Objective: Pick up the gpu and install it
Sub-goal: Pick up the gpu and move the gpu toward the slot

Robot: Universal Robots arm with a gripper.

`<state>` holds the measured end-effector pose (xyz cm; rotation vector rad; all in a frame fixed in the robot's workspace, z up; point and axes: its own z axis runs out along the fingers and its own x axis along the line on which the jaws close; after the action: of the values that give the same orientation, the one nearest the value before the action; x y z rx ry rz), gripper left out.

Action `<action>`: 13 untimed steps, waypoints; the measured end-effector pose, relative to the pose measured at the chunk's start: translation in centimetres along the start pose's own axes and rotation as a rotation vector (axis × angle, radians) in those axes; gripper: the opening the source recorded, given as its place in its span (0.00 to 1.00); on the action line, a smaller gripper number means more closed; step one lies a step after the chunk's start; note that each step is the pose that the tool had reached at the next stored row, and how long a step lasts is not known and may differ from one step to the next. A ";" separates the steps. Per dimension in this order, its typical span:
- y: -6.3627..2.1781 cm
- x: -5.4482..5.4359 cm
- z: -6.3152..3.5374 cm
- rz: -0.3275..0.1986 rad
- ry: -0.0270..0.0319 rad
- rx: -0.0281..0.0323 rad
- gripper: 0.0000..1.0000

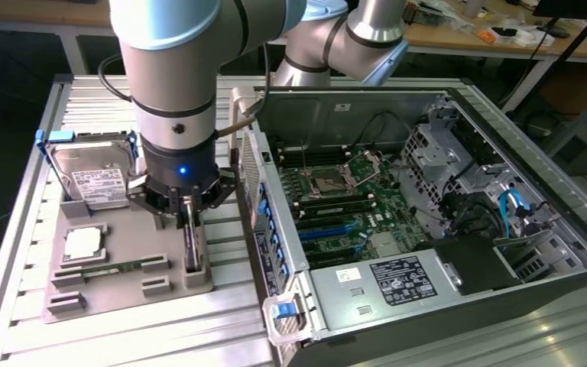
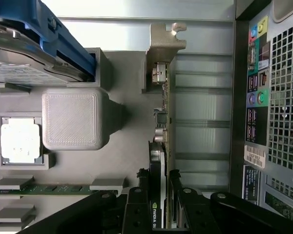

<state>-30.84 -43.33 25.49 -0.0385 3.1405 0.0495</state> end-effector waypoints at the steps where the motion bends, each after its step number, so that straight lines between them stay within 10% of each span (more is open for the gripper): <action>1: 0.00 0.0 -0.16 0.000 0.0000 0.0002 0.27; 13: 0.06 0.0 -1.83 0.000 0.0001 0.0038 0.27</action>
<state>-30.84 -43.33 27.32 -0.0385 3.1406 0.0435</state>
